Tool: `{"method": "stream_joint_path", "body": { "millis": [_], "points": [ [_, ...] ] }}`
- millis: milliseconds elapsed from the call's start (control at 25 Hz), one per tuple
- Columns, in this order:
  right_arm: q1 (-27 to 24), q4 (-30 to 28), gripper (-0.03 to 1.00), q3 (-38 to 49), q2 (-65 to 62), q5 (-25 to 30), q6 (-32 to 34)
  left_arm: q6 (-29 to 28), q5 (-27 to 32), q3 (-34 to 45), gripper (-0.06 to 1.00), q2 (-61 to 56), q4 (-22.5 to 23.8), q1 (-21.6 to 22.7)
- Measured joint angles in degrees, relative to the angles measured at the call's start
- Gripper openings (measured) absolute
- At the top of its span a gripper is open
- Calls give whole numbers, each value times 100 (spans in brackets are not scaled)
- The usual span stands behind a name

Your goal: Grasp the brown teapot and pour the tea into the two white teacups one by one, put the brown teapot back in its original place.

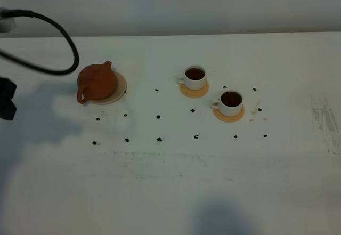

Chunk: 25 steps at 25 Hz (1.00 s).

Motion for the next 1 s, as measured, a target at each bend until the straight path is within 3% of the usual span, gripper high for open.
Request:
{"method": "stream_joint_path", "body": {
  "millis": [560,680,920,1000],
  "points": [
    [0,-6,42,0,0,0,0,-892,2,2477,45,-4579,401,-36],
    [0,-6,42,0,0,0,0,-903,-9,2951,45,-5150,407,-36],
    [0,-6,42,0,0,0,0,-919,-937,4009,45,-5803,424,-36],
    [0,-6,42,0,0,0,0,-959,-937,4123,45,-5944,465,-36]
  ]
}}
